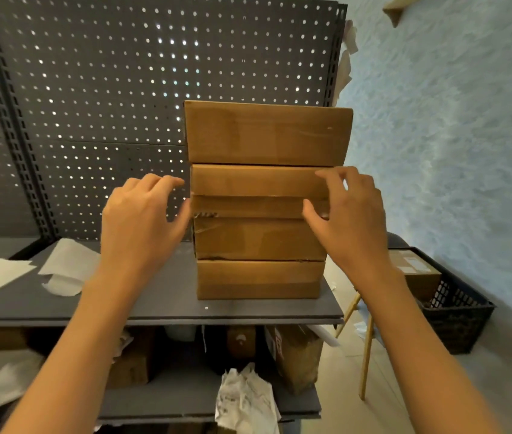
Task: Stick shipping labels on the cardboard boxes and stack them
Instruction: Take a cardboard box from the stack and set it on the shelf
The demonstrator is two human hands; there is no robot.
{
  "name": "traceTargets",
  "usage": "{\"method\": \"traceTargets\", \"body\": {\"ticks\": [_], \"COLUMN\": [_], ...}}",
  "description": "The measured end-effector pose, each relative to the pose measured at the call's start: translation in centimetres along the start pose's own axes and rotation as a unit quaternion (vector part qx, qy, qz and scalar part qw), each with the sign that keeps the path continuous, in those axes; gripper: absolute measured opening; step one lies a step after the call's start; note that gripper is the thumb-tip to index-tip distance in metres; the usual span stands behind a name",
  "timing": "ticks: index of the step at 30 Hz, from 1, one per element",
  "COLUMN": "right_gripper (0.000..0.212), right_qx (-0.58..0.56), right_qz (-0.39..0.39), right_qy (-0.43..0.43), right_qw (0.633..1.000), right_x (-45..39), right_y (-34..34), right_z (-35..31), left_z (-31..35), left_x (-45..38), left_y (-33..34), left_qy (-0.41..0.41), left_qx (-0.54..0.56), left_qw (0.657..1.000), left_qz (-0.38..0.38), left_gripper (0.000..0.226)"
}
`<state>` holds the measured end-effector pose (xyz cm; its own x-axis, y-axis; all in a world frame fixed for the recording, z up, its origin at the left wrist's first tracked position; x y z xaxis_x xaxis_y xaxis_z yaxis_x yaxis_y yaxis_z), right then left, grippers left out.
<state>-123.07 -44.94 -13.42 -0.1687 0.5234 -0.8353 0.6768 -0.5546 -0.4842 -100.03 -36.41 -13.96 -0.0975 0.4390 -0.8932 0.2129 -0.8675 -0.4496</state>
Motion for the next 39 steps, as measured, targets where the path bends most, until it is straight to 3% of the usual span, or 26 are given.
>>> {"method": "traceTargets", "body": {"ticks": [12,21,29,39], "right_gripper": [0.034,0.029,0.029,0.028], "right_qx": [-0.011,-0.038,-0.081,-0.179], "right_qz": [-0.091,-0.108,-0.108,-0.109], "right_qy": [-0.046,-0.105,-0.151,-0.199], "right_qw": [0.995,0.988,0.979,0.957], "right_x": [7.2,7.8,8.0,9.4], "right_y": [3.3,6.5,11.7,20.1], "right_z": [-4.3,-11.2,-22.1,-41.5], "left_z": [-4.4,-10.7,-21.2,-38.7], "left_x": [8.1,10.1,12.3,15.4], "left_y": [-3.6,-7.1,-10.7,-17.4], "left_qy": [-0.018,-0.049,-0.071,-0.125], "left_qx": [-0.074,-0.134,-0.196,-0.268], "left_qw": [0.993,0.984,0.972,0.950], "left_qz": [-0.093,-0.103,-0.106,-0.099], "left_gripper": [0.022,0.026,0.024,0.022]}}
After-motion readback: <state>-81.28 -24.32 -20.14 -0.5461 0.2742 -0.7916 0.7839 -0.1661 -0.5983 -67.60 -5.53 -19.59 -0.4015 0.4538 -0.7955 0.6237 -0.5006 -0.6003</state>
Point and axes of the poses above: each hand's wrist, its own x-axis away from the middle knuckle, its own y-axis out of the palm, z = x × y, the point moved 1 cm from there along -x, towards the middle knuckle, and after that the axes turned 10 degrees about -x, right-handed, at the moved point
